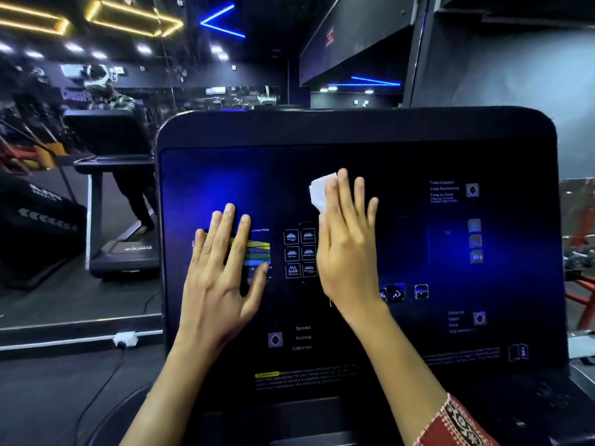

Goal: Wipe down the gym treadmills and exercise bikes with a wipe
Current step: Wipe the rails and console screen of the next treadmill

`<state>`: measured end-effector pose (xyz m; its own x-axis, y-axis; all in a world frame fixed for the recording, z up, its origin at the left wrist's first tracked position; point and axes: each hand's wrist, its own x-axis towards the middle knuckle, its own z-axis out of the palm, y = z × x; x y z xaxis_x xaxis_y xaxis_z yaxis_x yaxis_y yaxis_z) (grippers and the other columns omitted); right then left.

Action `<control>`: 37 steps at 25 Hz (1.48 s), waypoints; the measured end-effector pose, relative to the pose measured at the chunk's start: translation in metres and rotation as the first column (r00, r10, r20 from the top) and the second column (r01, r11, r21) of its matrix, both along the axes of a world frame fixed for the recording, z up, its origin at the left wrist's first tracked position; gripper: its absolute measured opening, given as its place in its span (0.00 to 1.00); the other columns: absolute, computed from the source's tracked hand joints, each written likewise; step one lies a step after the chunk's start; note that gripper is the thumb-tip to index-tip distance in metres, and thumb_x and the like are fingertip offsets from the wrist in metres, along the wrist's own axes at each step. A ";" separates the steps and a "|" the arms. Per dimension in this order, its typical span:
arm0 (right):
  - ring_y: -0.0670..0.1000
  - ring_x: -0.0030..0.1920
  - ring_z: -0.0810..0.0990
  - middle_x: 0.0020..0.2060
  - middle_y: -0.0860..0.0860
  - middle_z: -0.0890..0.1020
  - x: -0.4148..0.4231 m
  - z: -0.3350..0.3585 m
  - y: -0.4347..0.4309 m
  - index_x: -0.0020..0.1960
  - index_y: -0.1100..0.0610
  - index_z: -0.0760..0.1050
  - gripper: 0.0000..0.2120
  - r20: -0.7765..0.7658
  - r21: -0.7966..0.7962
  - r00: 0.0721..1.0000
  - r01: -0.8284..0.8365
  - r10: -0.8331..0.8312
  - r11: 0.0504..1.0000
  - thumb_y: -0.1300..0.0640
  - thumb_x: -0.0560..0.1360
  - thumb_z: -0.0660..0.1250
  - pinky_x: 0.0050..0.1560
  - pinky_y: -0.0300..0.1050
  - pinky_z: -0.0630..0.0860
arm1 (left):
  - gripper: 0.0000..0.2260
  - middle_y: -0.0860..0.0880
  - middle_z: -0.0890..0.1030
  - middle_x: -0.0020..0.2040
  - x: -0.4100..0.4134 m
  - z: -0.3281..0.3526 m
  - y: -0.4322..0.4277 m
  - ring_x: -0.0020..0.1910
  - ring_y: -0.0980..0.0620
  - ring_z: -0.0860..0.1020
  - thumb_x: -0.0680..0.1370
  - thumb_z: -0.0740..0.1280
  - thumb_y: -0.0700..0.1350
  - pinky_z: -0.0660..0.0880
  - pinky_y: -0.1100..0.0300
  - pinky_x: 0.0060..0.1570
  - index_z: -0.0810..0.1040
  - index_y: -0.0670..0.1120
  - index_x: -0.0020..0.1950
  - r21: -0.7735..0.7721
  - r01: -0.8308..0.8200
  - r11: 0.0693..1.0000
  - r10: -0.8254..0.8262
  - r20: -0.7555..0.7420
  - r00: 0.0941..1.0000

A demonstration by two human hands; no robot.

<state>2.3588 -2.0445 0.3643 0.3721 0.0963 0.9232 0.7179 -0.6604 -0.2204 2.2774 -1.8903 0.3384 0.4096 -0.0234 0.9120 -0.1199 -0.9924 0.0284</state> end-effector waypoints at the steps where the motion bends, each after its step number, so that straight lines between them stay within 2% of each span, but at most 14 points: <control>1: 0.58 0.76 0.54 0.74 0.59 0.62 -0.006 -0.007 0.000 0.74 0.65 0.61 0.22 -0.009 -0.025 0.999 -0.036 0.036 0.999 0.62 0.81 0.54 0.76 0.53 0.46 | 0.26 0.37 0.63 0.74 -0.001 -0.003 -0.003 0.75 0.43 0.57 0.78 0.59 0.50 0.50 0.52 0.74 0.65 0.37 0.72 0.002 0.004 1.000 -0.004 0.000 1.000; 5: 0.55 0.76 0.57 0.74 0.57 0.63 -0.021 -0.046 -0.011 0.74 0.64 0.62 0.24 0.093 -0.314 0.985 -0.109 0.145 0.943 0.64 0.78 0.58 0.76 0.53 0.51 | 0.27 0.38 0.62 0.74 -0.007 -0.015 -0.011 0.76 0.47 0.55 0.78 0.59 0.50 0.51 0.51 0.74 0.65 0.37 0.72 -0.002 0.019 1.000 -0.019 -0.029 0.999; 8: 0.56 0.76 0.55 0.74 0.57 0.61 -0.021 -0.057 -0.035 0.74 0.64 0.60 0.22 -0.033 -0.105 0.999 -0.017 0.014 0.994 0.62 0.81 0.54 0.76 0.53 0.47 | 0.26 0.39 0.62 0.74 -0.015 -0.027 -0.018 0.75 0.46 0.56 0.78 0.59 0.51 0.51 0.52 0.74 0.66 0.38 0.72 -0.002 0.000 1.000 0.000 -0.061 0.998; 10: 0.56 0.76 0.54 0.74 0.58 0.61 -0.036 -0.072 -0.036 0.74 0.64 0.59 0.22 -0.088 -0.062 0.996 -0.011 0.005 0.998 0.59 0.82 0.53 0.77 0.53 0.47 | 0.26 0.39 0.62 0.74 -0.020 -0.036 -0.022 0.75 0.44 0.57 0.78 0.59 0.50 0.51 0.52 0.73 0.65 0.38 0.72 0.001 -0.001 1.000 0.001 -0.082 0.997; 15: 0.55 0.75 0.59 0.73 0.55 0.64 -0.043 -0.076 -0.013 0.73 0.62 0.65 0.21 0.110 -0.407 0.983 -0.092 0.148 0.909 0.59 0.81 0.55 0.75 0.53 0.49 | 0.26 0.38 0.62 0.74 -0.029 -0.052 -0.023 0.74 0.42 0.58 0.78 0.59 0.50 0.52 0.51 0.74 0.65 0.37 0.72 -0.001 -0.009 1.000 0.009 -0.100 0.995; 19: 0.58 0.75 0.58 0.73 0.57 0.65 -0.019 -0.037 -0.013 0.73 0.63 0.64 0.21 0.007 -0.154 0.999 -0.038 0.040 0.987 0.61 0.81 0.56 0.75 0.54 0.46 | 0.26 0.39 0.62 0.74 -0.036 -0.059 -0.025 0.75 0.43 0.57 0.78 0.59 0.50 0.53 0.50 0.73 0.64 0.38 0.73 -0.019 -0.035 0.999 0.032 -0.106 0.994; 23: 0.55 0.74 0.59 0.73 0.53 0.62 -0.041 -0.082 -0.028 0.73 0.62 0.64 0.20 0.135 -0.451 0.978 -0.084 0.162 0.888 0.59 0.82 0.54 0.75 0.54 0.48 | 0.26 0.38 0.61 0.74 -0.043 -0.071 -0.029 0.75 0.43 0.57 0.78 0.59 0.50 0.52 0.52 0.74 0.64 0.37 0.73 -0.058 -0.032 0.998 0.024 -0.132 0.991; 26: 0.55 0.75 0.56 0.73 0.55 0.63 -0.029 -0.075 -0.045 0.73 0.62 0.62 0.20 0.027 -0.213 1.000 -0.004 0.010 0.977 0.59 0.82 0.54 0.75 0.53 0.45 | 0.25 0.39 0.61 0.74 -0.045 -0.080 -0.037 0.75 0.43 0.56 0.78 0.60 0.48 0.51 0.51 0.74 0.64 0.37 0.73 -0.081 -0.044 0.996 0.033 -0.124 0.992; 28: 0.55 0.75 0.54 0.73 0.56 0.63 -0.033 -0.076 -0.046 0.74 0.64 0.61 0.21 -0.047 -0.119 0.998 -0.038 0.032 0.992 0.60 0.82 0.53 0.76 0.52 0.43 | 0.26 0.39 0.60 0.75 -0.045 -0.088 -0.044 0.76 0.44 0.55 0.78 0.60 0.48 0.51 0.52 0.74 0.64 0.38 0.73 -0.072 -0.027 0.997 0.017 -0.134 0.991; 30: 0.55 0.75 0.58 0.73 0.55 0.63 -0.045 -0.101 -0.049 0.73 0.63 0.61 0.21 0.069 -0.351 0.986 -0.121 0.155 0.928 0.59 0.82 0.54 0.76 0.53 0.47 | 0.26 0.39 0.60 0.75 -0.046 -0.094 -0.050 0.76 0.46 0.53 0.78 0.60 0.48 0.50 0.53 0.74 0.63 0.38 0.73 -0.061 -0.013 0.998 0.003 -0.155 0.988; 32: 0.53 0.75 0.59 0.73 0.52 0.64 -0.046 -0.121 -0.069 0.73 0.61 0.62 0.20 0.157 -0.533 0.969 -0.080 0.191 0.842 0.58 0.82 0.54 0.75 0.54 0.49 | 0.26 0.39 0.60 0.75 -0.048 -0.099 -0.055 0.76 0.45 0.54 0.78 0.60 0.49 0.50 0.53 0.74 0.63 0.38 0.73 -0.073 -0.018 0.997 0.006 -0.168 0.986; 33: 0.52 0.76 0.57 0.73 0.52 0.63 -0.041 -0.123 -0.081 0.74 0.60 0.61 0.21 0.153 -0.493 0.979 -0.042 0.135 0.869 0.58 0.82 0.54 0.75 0.54 0.49 | 0.26 0.39 0.60 0.75 -0.049 -0.102 -0.057 0.76 0.44 0.55 0.78 0.60 0.49 0.50 0.53 0.74 0.63 0.37 0.73 -0.079 -0.025 0.997 0.011 -0.171 0.985; 35: 0.53 0.76 0.52 0.74 0.53 0.60 -0.037 -0.119 -0.094 0.75 0.62 0.57 0.21 -0.003 -0.229 0.999 0.031 -0.033 0.973 0.58 0.83 0.53 0.76 0.55 0.45 | 0.26 0.38 0.60 0.74 -0.050 -0.105 -0.063 0.75 0.41 0.56 0.78 0.60 0.49 0.50 0.53 0.74 0.62 0.38 0.73 -0.088 -0.030 0.996 0.014 -0.175 0.985; 37: 0.53 0.77 0.50 0.74 0.54 0.59 -0.040 -0.119 -0.096 0.75 0.63 0.56 0.22 -0.073 -0.150 0.997 -0.004 -0.007 0.989 0.59 0.83 0.53 0.76 0.55 0.44 | 0.27 0.38 0.59 0.75 -0.049 -0.107 -0.071 0.75 0.42 0.56 0.78 0.60 0.49 0.49 0.53 0.74 0.62 0.38 0.73 -0.099 -0.024 0.995 0.006 -0.178 0.984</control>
<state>2.3184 -2.1400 0.2451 0.4387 0.2312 0.8684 0.7024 -0.6910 -0.1708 2.2279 -1.9611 0.2311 0.5643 0.0716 0.8225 -0.0894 -0.9851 0.1471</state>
